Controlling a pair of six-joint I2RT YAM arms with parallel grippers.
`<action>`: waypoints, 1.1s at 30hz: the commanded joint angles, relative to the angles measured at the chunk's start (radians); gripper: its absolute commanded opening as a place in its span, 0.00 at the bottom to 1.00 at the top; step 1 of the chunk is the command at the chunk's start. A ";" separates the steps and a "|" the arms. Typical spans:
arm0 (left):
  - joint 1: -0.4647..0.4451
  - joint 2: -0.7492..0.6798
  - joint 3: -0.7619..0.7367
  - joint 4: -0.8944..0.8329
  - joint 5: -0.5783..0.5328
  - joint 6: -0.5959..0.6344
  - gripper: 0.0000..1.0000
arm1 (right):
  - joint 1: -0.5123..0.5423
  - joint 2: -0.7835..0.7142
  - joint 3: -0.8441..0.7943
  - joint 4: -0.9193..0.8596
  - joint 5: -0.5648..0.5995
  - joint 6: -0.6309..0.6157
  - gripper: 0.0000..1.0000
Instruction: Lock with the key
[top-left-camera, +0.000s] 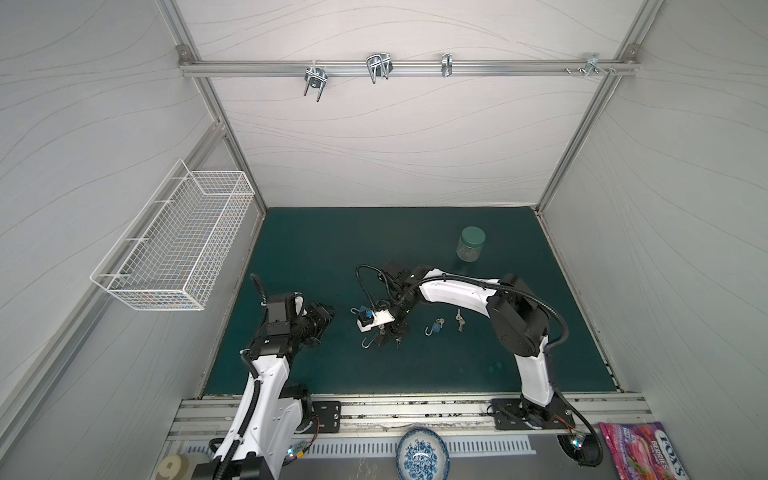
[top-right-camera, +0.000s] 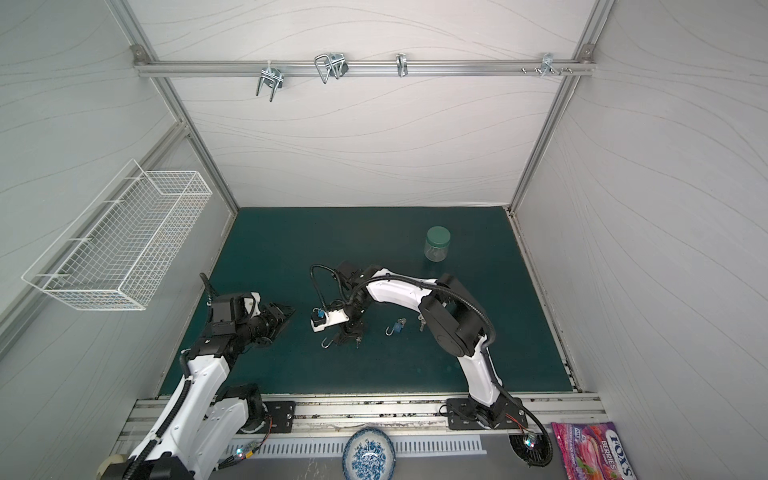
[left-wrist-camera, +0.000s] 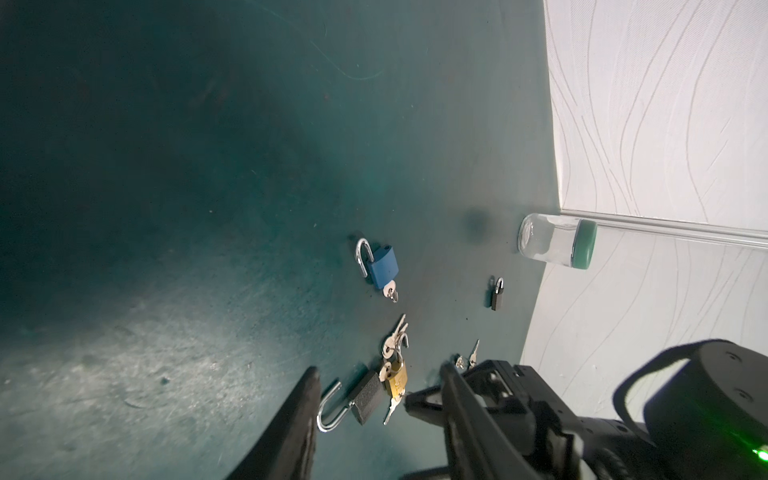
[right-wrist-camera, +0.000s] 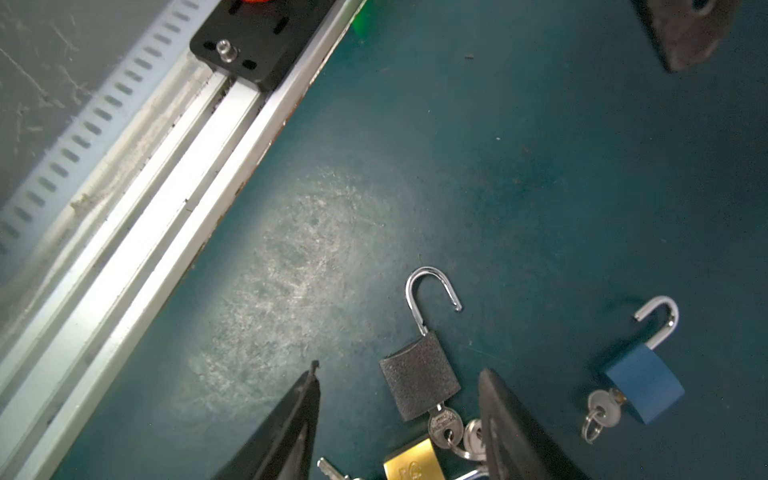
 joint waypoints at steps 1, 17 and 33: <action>0.014 0.008 0.008 0.041 0.036 0.004 0.47 | 0.016 0.044 0.028 -0.075 0.009 -0.125 0.60; 0.018 0.039 0.012 0.043 0.045 0.023 0.46 | 0.029 0.124 0.067 -0.082 0.061 -0.190 0.54; 0.017 0.042 0.021 0.035 0.050 0.029 0.45 | 0.028 0.124 0.031 -0.023 0.147 -0.200 0.49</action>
